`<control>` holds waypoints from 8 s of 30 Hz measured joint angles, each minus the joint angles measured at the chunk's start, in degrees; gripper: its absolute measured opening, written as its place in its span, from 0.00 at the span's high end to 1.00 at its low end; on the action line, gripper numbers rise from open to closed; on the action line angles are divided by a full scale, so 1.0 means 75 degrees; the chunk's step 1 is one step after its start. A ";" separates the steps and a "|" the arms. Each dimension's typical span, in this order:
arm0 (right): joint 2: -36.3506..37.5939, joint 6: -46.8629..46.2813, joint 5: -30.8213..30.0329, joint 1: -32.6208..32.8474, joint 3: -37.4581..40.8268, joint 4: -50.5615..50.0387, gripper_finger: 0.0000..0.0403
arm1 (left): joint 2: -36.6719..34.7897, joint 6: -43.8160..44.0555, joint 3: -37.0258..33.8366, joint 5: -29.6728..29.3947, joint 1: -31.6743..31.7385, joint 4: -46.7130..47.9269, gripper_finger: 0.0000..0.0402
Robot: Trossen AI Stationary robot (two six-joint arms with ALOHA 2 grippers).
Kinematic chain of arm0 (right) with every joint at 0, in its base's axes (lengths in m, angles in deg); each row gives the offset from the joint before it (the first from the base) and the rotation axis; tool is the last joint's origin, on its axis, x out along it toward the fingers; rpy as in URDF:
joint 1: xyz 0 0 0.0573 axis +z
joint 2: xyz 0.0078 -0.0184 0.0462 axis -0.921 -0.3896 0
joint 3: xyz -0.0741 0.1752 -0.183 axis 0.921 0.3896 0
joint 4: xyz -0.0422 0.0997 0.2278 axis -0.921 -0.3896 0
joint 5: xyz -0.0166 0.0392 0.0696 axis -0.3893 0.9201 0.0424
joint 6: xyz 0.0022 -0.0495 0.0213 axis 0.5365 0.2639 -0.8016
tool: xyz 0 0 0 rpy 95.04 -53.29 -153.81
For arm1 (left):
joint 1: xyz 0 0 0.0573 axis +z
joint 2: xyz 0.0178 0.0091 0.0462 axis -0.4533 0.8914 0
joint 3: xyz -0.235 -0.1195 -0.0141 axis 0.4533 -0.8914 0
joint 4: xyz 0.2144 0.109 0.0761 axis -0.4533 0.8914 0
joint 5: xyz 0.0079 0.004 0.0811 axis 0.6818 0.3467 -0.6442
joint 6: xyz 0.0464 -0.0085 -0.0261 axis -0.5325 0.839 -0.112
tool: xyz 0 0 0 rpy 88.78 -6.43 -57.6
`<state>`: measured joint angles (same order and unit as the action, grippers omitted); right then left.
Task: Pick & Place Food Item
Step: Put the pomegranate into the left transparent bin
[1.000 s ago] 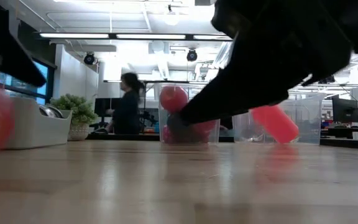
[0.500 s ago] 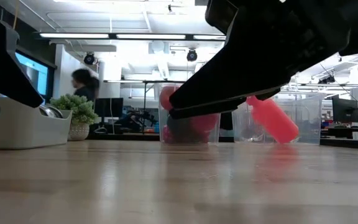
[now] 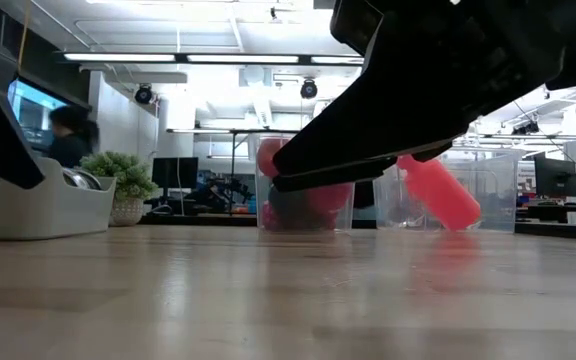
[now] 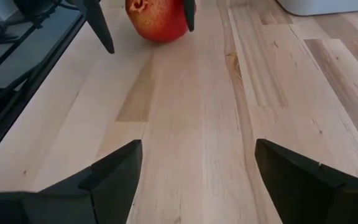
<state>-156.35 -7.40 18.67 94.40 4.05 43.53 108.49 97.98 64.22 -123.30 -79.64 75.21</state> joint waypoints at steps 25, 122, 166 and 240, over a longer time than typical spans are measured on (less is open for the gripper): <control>0.0000 0.0187 0.0012 -0.0003 0.0000 -0.0006 0.25 | -0.1154 -0.0033 -0.0008 0.0950 -0.0149 0.1615 0.03; 0.0003 0.0238 -0.0524 0.2056 0.0003 0.3513 0.25 | -0.4147 -0.8482 -0.0963 0.2319 0.6692 -0.3259 0.13; 0.0032 0.0178 0.0887 0.0935 0.0003 0.3191 0.25 | -0.2334 -0.8421 -0.0942 0.5939 1.0447 -0.5381 0.05; 0.3884 0.2255 -0.3178 -0.2614 -0.0003 -0.0331 0.25 | -0.3832 -0.9261 -0.0961 0.5581 0.9576 -0.3464 0.05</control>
<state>-127.22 9.51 -5.17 74.80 4.03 41.05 79.75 28.52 57.02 -81.44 -7.82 49.23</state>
